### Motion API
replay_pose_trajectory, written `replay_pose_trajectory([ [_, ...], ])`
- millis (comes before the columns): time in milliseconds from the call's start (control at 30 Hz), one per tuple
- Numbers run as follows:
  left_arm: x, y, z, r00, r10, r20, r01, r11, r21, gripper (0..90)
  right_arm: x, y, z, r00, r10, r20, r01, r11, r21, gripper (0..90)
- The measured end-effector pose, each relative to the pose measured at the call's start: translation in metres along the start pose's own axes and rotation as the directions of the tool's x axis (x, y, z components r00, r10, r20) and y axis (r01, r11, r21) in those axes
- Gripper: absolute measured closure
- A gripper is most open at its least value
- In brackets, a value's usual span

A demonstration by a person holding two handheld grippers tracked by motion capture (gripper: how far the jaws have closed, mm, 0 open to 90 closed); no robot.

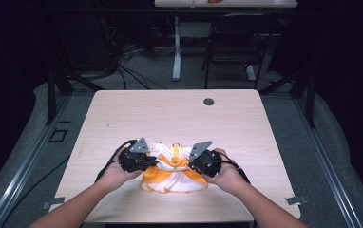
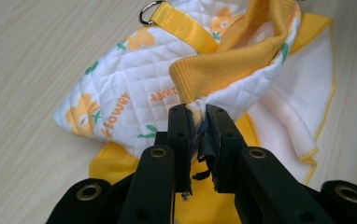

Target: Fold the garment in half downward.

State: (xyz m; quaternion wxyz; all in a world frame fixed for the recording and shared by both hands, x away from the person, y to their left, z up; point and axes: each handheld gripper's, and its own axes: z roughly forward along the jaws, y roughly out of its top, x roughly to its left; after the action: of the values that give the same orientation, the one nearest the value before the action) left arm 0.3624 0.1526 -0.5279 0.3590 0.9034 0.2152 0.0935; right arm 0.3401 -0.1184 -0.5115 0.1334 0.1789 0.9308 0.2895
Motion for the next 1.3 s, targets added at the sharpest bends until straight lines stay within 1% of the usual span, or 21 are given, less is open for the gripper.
replay_pose_trajectory([
  [67, -0.004, -0.004, -0.001, 1.0, -0.002, 0.003, 0.002, 1.0, -0.004, 81.0, 0.005, -0.005, 0.002, 0.9998, 0.016, -0.013, -0.016, 1.0, -0.017, 89.5],
  [100, -0.004, -0.004, -0.001, 1.0, -0.002, 0.003, 0.002, 1.0, -0.004, 80.9, 0.005, -0.005, 0.002, 0.9998, 0.016, -0.013, -0.016, 1.0, -0.017, 89.5],
  [133, -0.006, -0.006, -0.001, 0.9999, -0.001, 0.015, 0.001, 1.0, -0.004, 80.9, 0.008, -0.007, 0.002, 0.9998, 0.012, -0.014, -0.012, 1.0, -0.008, 89.5],
  [200, -0.008, -0.008, -0.001, 0.9998, 0.001, 0.019, -0.001, 1.0, -0.003, 80.9, 0.01, -0.008, 0.003, 0.9996, 0.017, -0.022, -0.018, 1.0, -0.019, 89.5],
  [233, -0.008, -0.008, -0.001, 0.9998, 0.001, 0.019, -0.001, 1.0, -0.003, 80.8, 0.011, -0.009, 0.002, 0.9996, 0.013, -0.027, -0.013, 1.0, -0.01, 89.5],
  [300, -0.012, -0.013, -0.002, 0.9996, 0.012, 0.026, -0.012, 0.9999, 0.005, 80.7, 0.015, -0.012, 0.005, 0.9992, 0.022, -0.034, -0.022, 1.0, -0.018, 89.4],
  [467, -0.016, -0.018, -0.003, 0.9996, 0.005, 0.027, -0.005, 1.0, 0.0, 80.6, 0.018, -0.016, 0.007, 0.999, 0.021, -0.039, -0.022, 1.0, -0.019, 89.3],
  [500, -0.017, -0.02, -0.003, 0.9995, 0.004, 0.033, -0.004, 1.0, 0.004, 80.7, 0.02, -0.017, 0.008, 0.9985, 0.03, -0.045, -0.031, 0.999, -0.023, 89.3],
  [600, -0.02, -0.024, -0.003, 0.999, 0.007, 0.044, -0.007, 0.9999, 0.009, 80.1, 0.023, -0.02, 0.011, 0.9979, 0.036, -0.054, -0.037, 0.999, -0.026, 89.1],
  [667, -0.022, -0.026, -0.003, 0.9988, 0.009, 0.048, -0.01, 0.9999, 0.013, 79.3, 0.024, -0.021, 0.012, 0.9979, 0.031, -0.057, -0.032, 0.999, -0.024, 88.9],
  [733, -0.023, -0.03, -0.003, 0.9986, 0.003, 0.053, -0.004, 0.9999, 0.012, 78.5, 0.027, -0.022, 0.012, 0.9971, 0.031, -0.07, -0.032, 0.999, -0.021, 87.6],
  [800, -0.023, -0.031, -0.004, 0.9983, -0.002, 0.059, 0.002, 1.0, 0.008, 78.0, 0.028, -0.022, 0.012, 0.9967, 0.035, -0.073, -0.037, 0.999, -0.025, 86.3],
  [900, -0.023, -0.03, -0.007, 0.9979, -0.012, 0.064, 0.012, 0.9999, -0.003, 76.0, 0.029, -0.023, 0.008, 0.9955, 0.045, -0.083, -0.048, 0.998, -0.037, 82.5],
  [967, -0.023, -0.027, -0.012, 0.9973, -0.014, 0.072, 0.015, 0.9997, -0.018, 74.8, 0.03, -0.023, 0.001, 0.9949, 0.056, -0.084, -0.062, 0.996, -0.064, 81.9],
  [1033, -0.022, -0.026, -0.014, 0.9973, -0.013, 0.072, 0.015, 0.9996, -0.026, 74.4, 0.029, -0.022, 0.0, 0.995, 0.055, -0.084, -0.06, 0.996, -0.067, 81.8],
  [1133, -0.021, -0.019, -0.019, 0.9976, -0.016, 0.067, 0.019, 0.9988, -0.046, 73.5, 0.027, -0.019, -0.008, 0.9962, 0.064, -0.059, -0.069, 0.993, -0.096, 82.2],
  [1167, -0.02, -0.016, -0.02, 0.9981, -0.017, 0.059, 0.02, 0.9985, -0.051, 73.5, 0.027, -0.019, -0.008, 0.9962, 0.064, -0.059, -0.069, 0.993, -0.096, 82.2],
  [1200, -0.019, -0.014, -0.019, 0.9984, -0.017, 0.053, 0.02, 0.9983, -0.054, 72.4, 0.025, -0.017, -0.008, 0.9959, 0.075, -0.051, -0.081, 0.991, -0.111, 82.4],
  [1233, -0.018, -0.012, -0.018, 0.9985, -0.025, 0.048, 0.028, 0.9979, -0.058, 72.4, 0.025, -0.017, -0.008, 0.9959, 0.075, -0.051, -0.081, 0.991, -0.111, 82.4],
  [1267, -0.017, -0.01, -0.017, 0.9986, -0.032, 0.042, 0.035, 0.9975, -0.062, 71.5, 0.023, -0.016, -0.007, 0.9956, 0.085, -0.039, -0.089, 0.99, -0.109, 82.0],
  [1300, -0.016, -0.009, -0.015, 0.999, -0.033, 0.03, 0.035, 0.9976, -0.059, 71.5, 0.023, -0.016, -0.007, 0.9956, 0.085, -0.039, -0.089, 0.99, -0.109, 82.0],
])
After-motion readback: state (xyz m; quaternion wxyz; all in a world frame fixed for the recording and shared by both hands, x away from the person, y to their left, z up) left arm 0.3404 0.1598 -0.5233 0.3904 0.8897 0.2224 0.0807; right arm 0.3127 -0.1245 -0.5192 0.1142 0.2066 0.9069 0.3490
